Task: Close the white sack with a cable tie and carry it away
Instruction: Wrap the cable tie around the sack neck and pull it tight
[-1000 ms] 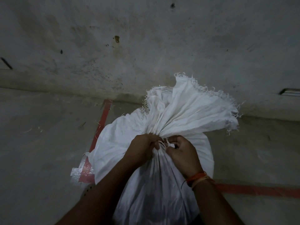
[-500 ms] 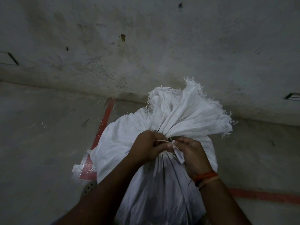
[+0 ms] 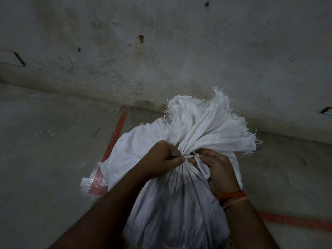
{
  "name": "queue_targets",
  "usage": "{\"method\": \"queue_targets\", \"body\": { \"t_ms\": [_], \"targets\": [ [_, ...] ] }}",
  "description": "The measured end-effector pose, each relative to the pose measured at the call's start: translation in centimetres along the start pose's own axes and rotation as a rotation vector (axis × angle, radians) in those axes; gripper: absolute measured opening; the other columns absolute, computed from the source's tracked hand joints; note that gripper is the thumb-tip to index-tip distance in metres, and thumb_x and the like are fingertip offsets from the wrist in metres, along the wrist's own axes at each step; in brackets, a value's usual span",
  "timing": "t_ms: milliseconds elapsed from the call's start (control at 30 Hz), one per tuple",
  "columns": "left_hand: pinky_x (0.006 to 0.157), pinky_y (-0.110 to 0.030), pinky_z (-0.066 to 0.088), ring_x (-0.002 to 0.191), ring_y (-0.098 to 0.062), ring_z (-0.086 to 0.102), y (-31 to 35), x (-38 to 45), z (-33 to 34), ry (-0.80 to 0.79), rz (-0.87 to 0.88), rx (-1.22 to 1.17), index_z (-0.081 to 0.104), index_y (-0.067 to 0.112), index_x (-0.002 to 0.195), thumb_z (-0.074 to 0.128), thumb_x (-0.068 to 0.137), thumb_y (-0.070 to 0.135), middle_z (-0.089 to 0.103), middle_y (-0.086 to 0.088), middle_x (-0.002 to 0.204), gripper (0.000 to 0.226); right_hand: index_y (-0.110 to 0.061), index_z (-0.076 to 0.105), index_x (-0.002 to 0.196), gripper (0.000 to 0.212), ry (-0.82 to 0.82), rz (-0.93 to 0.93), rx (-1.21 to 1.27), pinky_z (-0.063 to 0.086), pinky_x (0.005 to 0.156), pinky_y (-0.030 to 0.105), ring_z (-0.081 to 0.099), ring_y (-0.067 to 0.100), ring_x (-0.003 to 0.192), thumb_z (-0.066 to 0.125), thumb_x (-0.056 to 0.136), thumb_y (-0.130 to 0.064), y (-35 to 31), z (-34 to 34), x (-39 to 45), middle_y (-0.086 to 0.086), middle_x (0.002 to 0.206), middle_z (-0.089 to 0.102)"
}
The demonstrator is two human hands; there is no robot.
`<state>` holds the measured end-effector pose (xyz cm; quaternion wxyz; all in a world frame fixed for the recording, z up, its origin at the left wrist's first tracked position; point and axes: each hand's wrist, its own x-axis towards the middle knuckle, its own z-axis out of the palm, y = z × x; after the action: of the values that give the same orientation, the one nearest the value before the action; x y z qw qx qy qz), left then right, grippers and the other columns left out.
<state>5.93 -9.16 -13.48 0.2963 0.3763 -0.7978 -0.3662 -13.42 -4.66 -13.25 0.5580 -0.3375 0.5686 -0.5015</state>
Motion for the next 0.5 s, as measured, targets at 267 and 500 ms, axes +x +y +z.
{"method": "queue_targets", "body": {
  "t_ms": [267, 500],
  "targets": [
    [0.057, -0.046, 0.039, 0.048, -0.023, 0.044, 0.1, 0.1, 0.1, 0.029, 0.049, 0.019, 0.041, 0.002, 0.053, 0.064, 0.092, 0.017, 0.042, -0.012, 0.049, 0.048, 0.001, 0.07, 0.085, 0.026, 0.002, -0.033, -0.037, 0.058, 0.08, 0.027, 0.071, 0.017, 0.082, 0.047, 0.094, 0.01, 0.5, 0.0, 0.4, 0.005, 0.081, 0.075],
    [0.058, -0.044, 0.042, 0.046, -0.017, 0.044, -0.2, 0.1, 0.5, 0.03, 0.099, 0.072, 0.043, 0.006, 0.052, 0.063, 0.092, 0.02, 0.042, -0.005, 0.048, 0.047, 0.001, 0.062, 0.102, 0.018, -0.019, -0.083, -0.068, 0.047, 0.077, 0.004, 0.067, -0.012, 0.076, 0.048, 0.094, 0.009, 0.8, 0.3, 0.2, 0.006, 0.096, 0.065]
  ]
}}
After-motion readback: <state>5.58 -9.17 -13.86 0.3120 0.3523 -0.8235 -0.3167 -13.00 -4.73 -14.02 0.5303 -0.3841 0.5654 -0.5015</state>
